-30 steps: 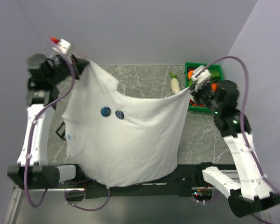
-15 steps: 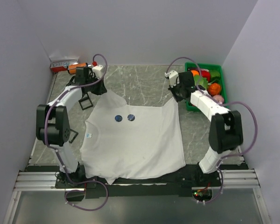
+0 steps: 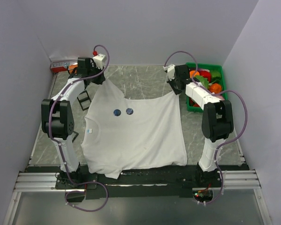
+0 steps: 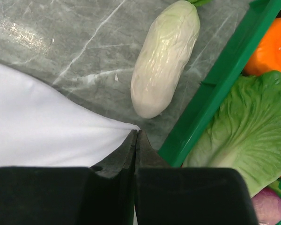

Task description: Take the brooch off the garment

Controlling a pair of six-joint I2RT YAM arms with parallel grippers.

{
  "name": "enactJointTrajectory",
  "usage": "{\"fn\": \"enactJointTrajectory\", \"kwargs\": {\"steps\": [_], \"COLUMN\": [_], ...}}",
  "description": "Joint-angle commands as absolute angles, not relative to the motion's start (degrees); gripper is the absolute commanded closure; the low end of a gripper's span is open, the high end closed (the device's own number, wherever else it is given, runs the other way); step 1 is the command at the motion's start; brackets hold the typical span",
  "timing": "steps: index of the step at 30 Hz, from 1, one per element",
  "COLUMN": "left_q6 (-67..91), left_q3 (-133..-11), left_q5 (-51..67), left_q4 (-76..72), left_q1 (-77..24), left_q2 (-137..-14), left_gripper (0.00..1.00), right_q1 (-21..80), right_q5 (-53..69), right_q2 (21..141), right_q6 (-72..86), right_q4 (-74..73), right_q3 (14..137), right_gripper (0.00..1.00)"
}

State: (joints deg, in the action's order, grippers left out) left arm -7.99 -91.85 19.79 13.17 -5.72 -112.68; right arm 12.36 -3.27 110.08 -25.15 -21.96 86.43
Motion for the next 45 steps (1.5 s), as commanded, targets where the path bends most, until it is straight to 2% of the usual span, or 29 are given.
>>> {"fn": "enactJointTrajectory", "kwargs": {"steps": [1,3,4,7,11,14,20,23,27,33,37,40,45], "left_q6": [-8.88,-8.61,-8.53,-8.09,-8.26,-10.81,-15.55,-16.26,-13.98,-9.32,-6.86,-4.4,2.8], "left_q3": [-94.92,-95.53,-95.62,-96.33,-93.09,-85.36,-70.85,-66.71,-64.87,-66.62,-64.69,-64.6,-63.72], "left_q5": [17.32,16.35,16.52,18.89,21.35,19.17,15.74,17.57,28.09,40.07,37.19,31.92,29.45], "left_q4": [12.39,13.97,14.67,18.8,22.76,24.52,29.7,31.81,34.18,39.81,35.78,33.58,30.24], "left_q1": [-5.98,-5.98,-5.98,-6.06,-6.24,-5.98,-3.69,-3.6,-3.25,-2.81,-2.55,-2.37,-0.18], "left_q2": [-112.5,-110.84,-109.79,-105.22,-97.59,-92.66,-83.08,-79.46,-79.27,-87.0,-86.57,-86.57,-85.08], "left_gripper": [0.75,0.65,0.57,0.45,0.39,0.39,0.42,0.42,0.45,0.48,0.47,0.46,0.46], "right_q1": [12.3,12.3,12.22,12.13,12.74,14.58,19.59,24.24,29.08,32.95,35.15,36.38,38.58], "right_q5": [-3.78,-3.26,-2.9,0.86,8.69,14.3,15.82,16.87,20.04,18.03,12.05,9.67,8.7], "right_q2": [110.13,109.52,108.99,104.34,98.18,95.45,92.73,91.49,94.74,108.26,118.71,122.59,124.63], "right_q6": [-24.96,-25.05,-24.87,-24.7,-25.84,-29.52,-33.48,-34.62,-36.65,-33.32,-29.19,-26.21,-22.15], "right_q4": [-22.93,-25.13,-25.92,-26.37,-25.75,-26.1,-25.4,-23.82,-22.7,-21.62,-22.59,-23.03,-23.82], "right_q3": [90.0,91.14,91.49,89.83,86.05,83.41,75.6,71.81,73.47,86.2,98.49,102.99,105.03], "right_gripper": [0.97,0.83,0.73,0.54,0.43,0.42,0.43,0.41,0.39,0.39,0.37,0.36,0.31]}}
